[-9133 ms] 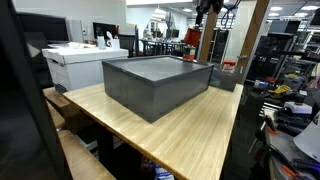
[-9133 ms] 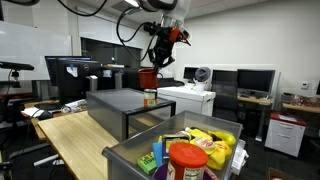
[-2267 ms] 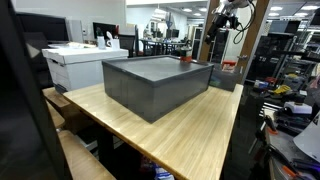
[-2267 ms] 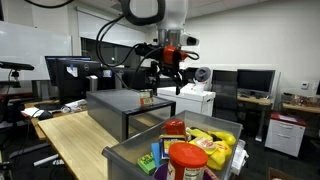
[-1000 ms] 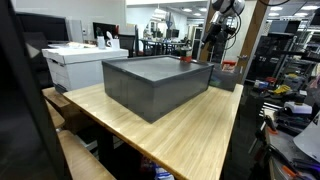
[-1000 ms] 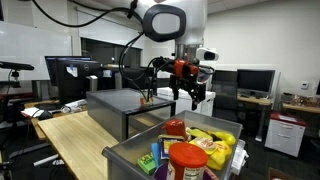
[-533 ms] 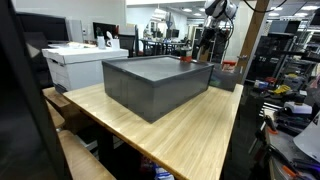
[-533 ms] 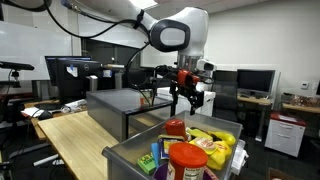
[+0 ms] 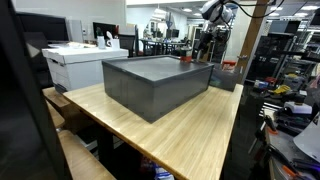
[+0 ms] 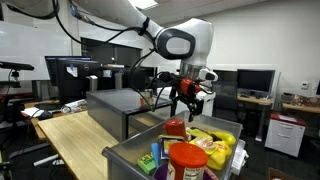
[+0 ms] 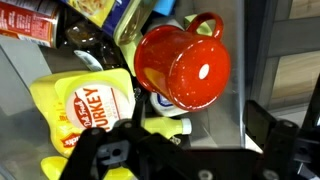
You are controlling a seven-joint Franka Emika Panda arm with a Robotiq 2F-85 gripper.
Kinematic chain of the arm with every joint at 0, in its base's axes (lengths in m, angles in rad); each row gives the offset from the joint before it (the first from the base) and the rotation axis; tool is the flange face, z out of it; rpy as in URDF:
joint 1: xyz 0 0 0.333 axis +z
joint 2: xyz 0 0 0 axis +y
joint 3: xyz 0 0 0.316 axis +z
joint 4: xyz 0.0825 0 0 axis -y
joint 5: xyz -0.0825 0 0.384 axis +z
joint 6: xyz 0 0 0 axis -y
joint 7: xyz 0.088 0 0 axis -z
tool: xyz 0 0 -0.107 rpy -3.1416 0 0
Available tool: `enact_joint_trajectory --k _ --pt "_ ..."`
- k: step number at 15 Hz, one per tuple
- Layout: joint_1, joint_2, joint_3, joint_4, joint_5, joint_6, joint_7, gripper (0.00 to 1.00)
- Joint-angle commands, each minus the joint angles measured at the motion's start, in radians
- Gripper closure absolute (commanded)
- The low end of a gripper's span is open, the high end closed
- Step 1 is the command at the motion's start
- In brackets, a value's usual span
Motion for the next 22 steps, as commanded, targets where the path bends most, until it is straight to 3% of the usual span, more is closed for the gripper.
enact_joint_trajectory --k 1,10,22 --pt "-0.034 0.051 0.028 0.069 -0.038 -0.054 0.007 0.0" --pt "-0.037 0.111 0.044 0.127 -0.107 -0.068 -0.002 0.0" --pt "0.005 0.094 0.068 0.086 -0.217 -0.048 -0.004 0.0"
